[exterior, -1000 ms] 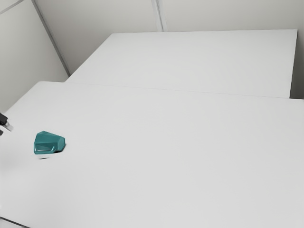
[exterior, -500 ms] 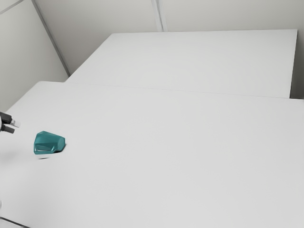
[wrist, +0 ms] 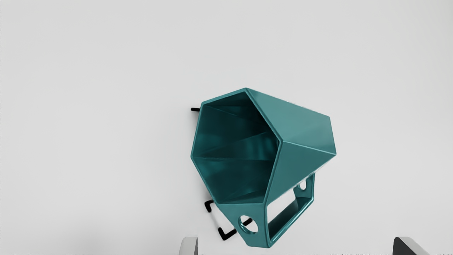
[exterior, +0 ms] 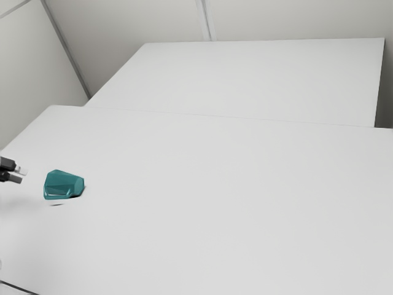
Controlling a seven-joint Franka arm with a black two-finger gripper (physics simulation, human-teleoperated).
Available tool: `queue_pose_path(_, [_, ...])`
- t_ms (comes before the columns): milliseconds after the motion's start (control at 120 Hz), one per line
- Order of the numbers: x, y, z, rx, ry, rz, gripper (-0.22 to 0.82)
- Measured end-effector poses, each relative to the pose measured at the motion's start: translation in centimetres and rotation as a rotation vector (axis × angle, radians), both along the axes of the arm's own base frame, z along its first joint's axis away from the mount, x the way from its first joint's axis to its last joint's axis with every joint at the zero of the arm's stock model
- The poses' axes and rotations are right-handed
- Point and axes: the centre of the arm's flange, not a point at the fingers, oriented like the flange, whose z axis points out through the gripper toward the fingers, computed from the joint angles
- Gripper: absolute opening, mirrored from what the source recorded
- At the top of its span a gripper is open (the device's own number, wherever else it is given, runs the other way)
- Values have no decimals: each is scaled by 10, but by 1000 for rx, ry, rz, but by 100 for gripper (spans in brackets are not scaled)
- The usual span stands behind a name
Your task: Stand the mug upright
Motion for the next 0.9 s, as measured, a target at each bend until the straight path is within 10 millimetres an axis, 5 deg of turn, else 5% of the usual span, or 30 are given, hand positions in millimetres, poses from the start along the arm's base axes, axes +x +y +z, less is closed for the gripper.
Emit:
queue_pose_path(492, [-14, 10, -21, -1, 14, 8, 60])
queue_pose_path(900, [1, 4, -35, -21, -39, 1, 60])
